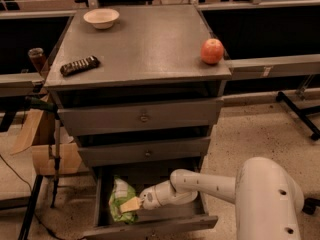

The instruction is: Place green rice chip bag into bottom drawer

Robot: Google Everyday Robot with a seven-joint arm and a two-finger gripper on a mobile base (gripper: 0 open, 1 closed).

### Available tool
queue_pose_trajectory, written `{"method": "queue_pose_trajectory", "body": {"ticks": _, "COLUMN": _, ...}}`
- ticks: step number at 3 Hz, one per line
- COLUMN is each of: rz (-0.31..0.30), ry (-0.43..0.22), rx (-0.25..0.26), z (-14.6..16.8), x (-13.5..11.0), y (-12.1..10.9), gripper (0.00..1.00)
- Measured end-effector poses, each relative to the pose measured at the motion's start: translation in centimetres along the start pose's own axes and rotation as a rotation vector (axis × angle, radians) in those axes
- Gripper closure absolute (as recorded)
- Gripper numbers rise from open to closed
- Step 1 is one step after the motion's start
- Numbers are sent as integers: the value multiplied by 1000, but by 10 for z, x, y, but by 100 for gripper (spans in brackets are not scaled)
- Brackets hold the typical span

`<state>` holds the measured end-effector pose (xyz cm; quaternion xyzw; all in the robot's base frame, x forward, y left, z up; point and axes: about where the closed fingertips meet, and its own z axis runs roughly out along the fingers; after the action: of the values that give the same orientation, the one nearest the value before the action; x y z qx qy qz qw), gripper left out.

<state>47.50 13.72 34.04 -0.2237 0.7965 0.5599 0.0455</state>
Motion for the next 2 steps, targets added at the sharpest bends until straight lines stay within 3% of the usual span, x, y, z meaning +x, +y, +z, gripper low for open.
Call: {"method": "queue_pose_trajectory", "body": {"ticks": 2, "rz": 174, "ry": -63, "rx": 77, "z": -27, "x": -5, "y": -80, "gripper": 100}}
